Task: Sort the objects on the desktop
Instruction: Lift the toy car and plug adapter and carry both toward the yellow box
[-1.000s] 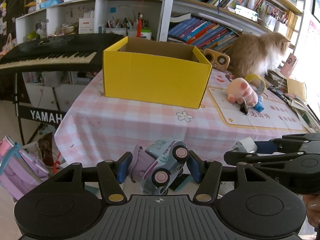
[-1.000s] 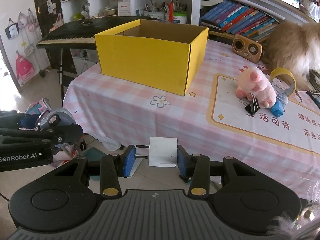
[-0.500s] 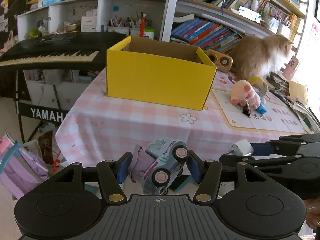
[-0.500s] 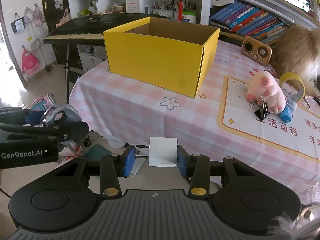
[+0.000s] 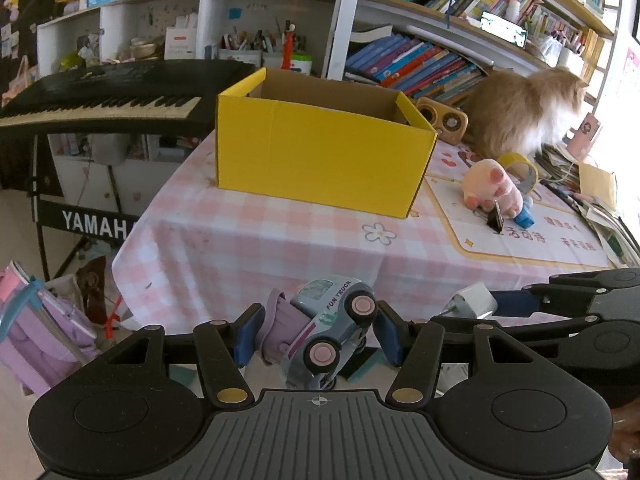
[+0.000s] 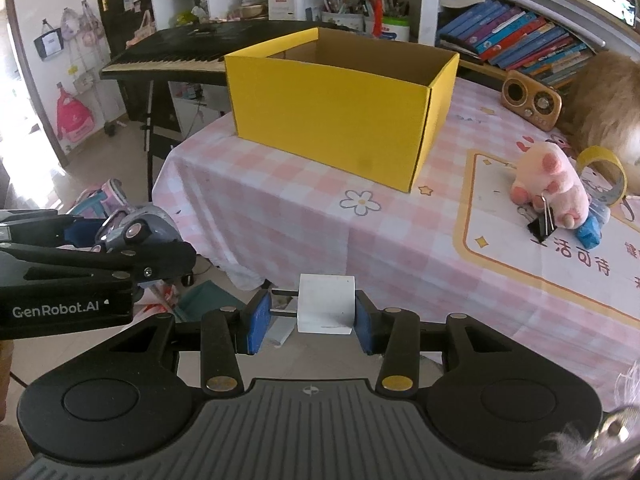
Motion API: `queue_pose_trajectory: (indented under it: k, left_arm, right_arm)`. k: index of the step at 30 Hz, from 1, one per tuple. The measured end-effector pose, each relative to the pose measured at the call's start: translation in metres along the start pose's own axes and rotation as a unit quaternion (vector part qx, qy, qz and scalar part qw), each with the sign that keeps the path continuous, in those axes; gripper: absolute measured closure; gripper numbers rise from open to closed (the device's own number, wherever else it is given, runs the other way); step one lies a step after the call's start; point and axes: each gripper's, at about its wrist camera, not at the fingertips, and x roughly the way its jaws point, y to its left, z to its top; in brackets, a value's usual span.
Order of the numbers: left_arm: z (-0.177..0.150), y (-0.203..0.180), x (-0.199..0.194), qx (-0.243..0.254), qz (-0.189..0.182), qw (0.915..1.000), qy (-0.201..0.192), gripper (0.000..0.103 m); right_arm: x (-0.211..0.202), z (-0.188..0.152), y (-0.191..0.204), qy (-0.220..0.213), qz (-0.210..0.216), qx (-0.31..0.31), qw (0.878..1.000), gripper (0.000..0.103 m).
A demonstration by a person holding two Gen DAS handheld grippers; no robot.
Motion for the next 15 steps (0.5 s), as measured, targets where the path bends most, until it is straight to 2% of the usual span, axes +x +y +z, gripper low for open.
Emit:
queue_pose_trajectory:
  k: [15]
  left_arm:
    - [0.017, 0.004, -0.006, -0.004, 0.003, 0.9997, -0.024, 0.045]
  right_arm:
    - [0.003, 0.016, -0.003, -0.02, 0.003, -0.011, 1.0, 0.062]
